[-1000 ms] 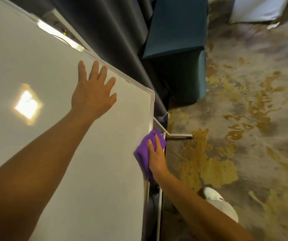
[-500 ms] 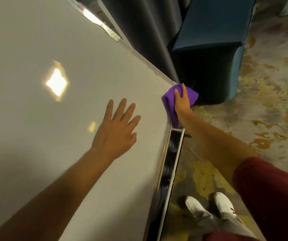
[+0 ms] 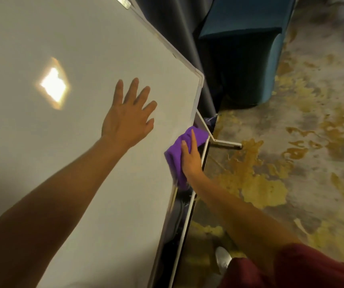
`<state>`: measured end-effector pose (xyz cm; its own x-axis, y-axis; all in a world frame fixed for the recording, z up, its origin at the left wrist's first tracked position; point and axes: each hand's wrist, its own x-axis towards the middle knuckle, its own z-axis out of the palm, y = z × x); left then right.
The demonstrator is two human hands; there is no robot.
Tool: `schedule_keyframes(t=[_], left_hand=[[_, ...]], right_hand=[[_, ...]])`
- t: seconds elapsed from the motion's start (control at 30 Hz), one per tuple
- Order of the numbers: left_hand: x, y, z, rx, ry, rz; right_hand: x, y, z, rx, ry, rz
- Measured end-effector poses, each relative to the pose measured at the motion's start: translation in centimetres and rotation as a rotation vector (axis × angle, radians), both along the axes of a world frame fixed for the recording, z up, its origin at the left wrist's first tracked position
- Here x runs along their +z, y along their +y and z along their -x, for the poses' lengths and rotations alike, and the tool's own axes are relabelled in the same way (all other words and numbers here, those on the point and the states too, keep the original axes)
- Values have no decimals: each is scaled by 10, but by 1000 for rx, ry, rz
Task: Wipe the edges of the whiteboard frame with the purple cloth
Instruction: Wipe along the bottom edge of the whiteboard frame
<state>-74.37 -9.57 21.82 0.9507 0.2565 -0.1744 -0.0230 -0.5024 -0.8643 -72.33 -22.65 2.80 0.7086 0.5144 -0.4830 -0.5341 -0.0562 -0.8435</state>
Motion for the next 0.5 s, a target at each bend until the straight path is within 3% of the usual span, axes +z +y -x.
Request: schedule_keyframes(t=[0.23,0.33,0.4,0.5], left_hand=[[9,-14,14,-19,-20,44],[17,-25,28,17,-87,202],[23,-46,48,67,-154,325],[17,-85,94,57,-91,357]], right_hand=[[-1,-52,139,14,22,12],[-1,-65,184,6,51,42],[-1,-74,197,-9,40,32],[-5,-76,191,-3,-9,43]])
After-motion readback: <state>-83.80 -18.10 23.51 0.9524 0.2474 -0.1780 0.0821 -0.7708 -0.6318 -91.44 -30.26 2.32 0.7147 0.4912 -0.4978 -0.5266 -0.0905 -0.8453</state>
